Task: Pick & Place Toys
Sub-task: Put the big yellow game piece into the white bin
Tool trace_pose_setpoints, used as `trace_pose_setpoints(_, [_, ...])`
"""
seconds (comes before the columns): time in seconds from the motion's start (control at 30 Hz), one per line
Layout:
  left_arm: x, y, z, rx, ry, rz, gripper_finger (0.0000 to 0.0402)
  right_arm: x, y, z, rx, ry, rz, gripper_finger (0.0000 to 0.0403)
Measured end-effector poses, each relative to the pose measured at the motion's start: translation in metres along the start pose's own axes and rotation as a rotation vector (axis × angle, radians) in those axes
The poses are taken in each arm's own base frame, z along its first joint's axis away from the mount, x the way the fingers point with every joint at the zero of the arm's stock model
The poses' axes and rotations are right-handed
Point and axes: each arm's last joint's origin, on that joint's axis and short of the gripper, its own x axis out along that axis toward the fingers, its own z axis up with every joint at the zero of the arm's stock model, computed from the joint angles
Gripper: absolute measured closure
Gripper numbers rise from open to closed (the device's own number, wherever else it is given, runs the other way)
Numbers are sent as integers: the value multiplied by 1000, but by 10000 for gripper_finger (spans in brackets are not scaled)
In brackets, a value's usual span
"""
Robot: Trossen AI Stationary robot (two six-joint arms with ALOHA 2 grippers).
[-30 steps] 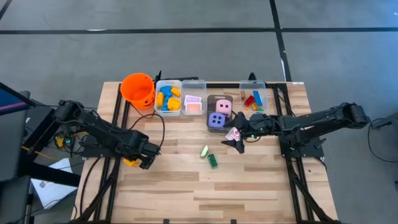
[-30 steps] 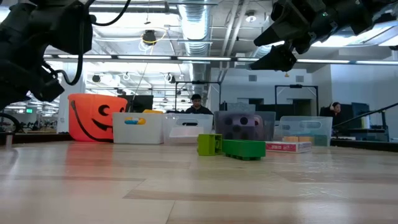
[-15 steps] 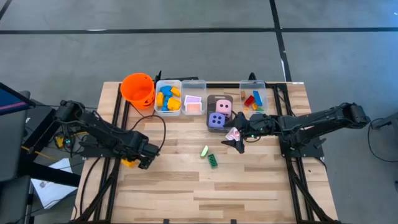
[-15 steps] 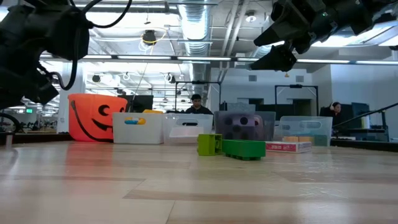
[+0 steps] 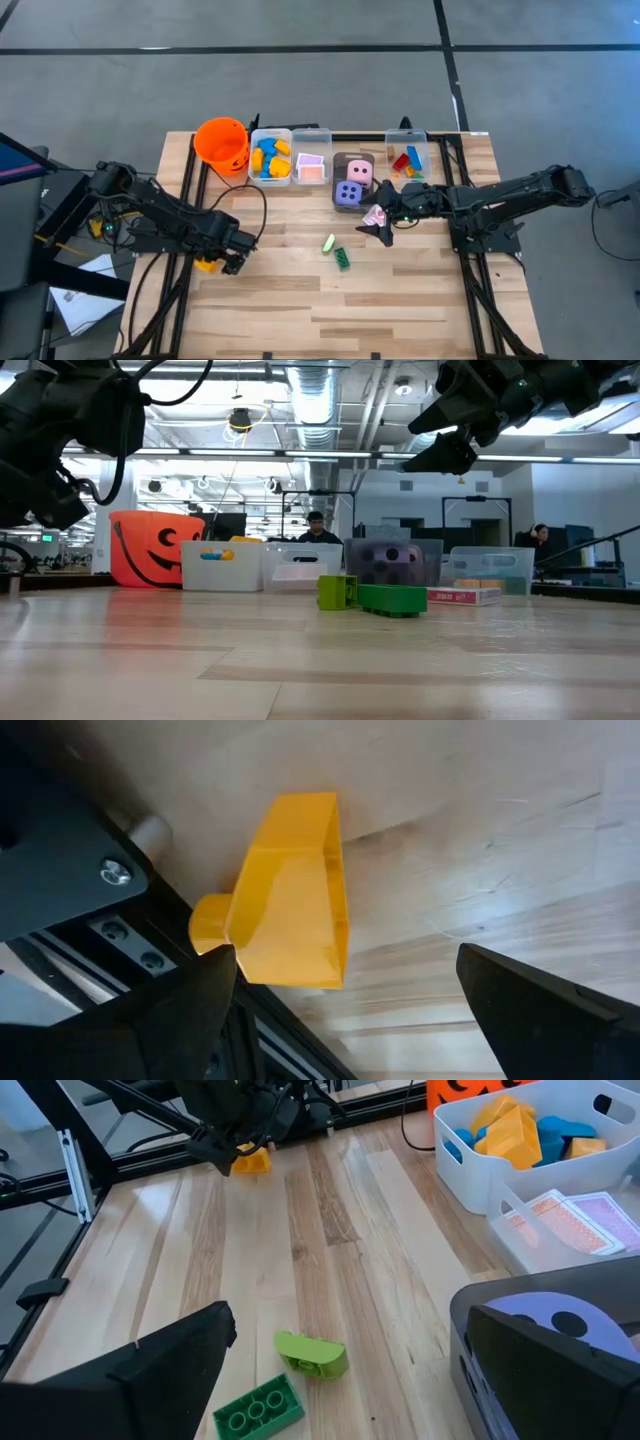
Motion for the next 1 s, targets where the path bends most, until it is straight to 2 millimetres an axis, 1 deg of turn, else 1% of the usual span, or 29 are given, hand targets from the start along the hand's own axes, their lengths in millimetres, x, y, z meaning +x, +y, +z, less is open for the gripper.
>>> trace_pose_setpoints(0.37, [0,1,0,-55,6,6,31,0,0,0,-7,0,0,3])
trace_pose_setpoints(0.63, [0,1,2,-95,-77,18,31,0,0,0,-7,0,-1,3])
trace_pose_setpoints(0.87, [1,1,3,-141,-86,25,31,0,0,0,-7,0,-1,3])
trace_pose_setpoints(1.0, [2,-1,3,-166,-58,19,31,0,0,0,-6,0,-1,3])
